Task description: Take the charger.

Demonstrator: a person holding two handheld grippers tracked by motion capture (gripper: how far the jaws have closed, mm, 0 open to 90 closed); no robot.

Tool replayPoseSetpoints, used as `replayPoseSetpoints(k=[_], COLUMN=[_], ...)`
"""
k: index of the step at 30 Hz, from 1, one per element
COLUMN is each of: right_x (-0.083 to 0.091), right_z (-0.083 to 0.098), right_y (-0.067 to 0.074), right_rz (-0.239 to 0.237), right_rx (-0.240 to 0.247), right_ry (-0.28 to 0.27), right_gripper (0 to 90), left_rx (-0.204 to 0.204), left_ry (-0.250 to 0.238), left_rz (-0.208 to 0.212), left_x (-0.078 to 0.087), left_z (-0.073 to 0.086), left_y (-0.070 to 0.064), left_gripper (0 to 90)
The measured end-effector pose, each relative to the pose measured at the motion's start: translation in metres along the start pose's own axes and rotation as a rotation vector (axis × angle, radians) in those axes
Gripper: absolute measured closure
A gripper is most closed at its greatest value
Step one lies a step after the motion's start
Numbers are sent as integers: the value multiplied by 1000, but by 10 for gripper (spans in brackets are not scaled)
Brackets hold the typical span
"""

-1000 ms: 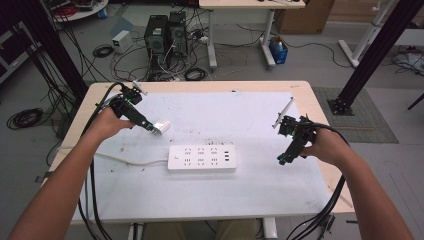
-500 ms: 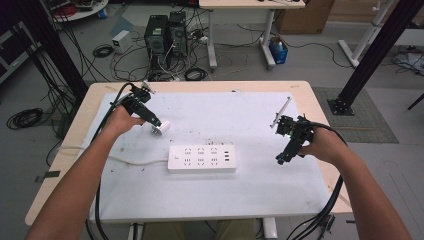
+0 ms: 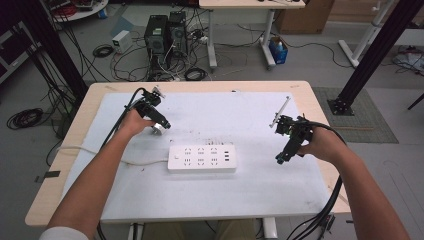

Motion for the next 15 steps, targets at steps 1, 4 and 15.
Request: replayPoseSetpoints(k=[1, 4, 15], right_x=[0, -1, -1], right_z=[0, -1, 1], right_y=[0, 0, -1], right_rz=[-1, -2, -3], right_rx=[1, 4, -3], right_ry=[1, 1, 11], right_gripper=[10, 10, 11], left_rx=[0, 15, 23], left_ry=[0, 17, 25], left_rz=[0, -6, 3], left_x=[0, -12, -27], left_z=[0, 3, 10], left_y=[0, 2, 2], left_gripper=[20, 35, 133])
Point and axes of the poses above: each handheld gripper's, and its own axes: x roughly backward along the jaws, z roughly out of its underside, y roughly to its left, the point moved 6 cm from there along -x, roughly forward along the jaws, and after that the axes turned 8 degrees about -y, right-handed, at the moved point
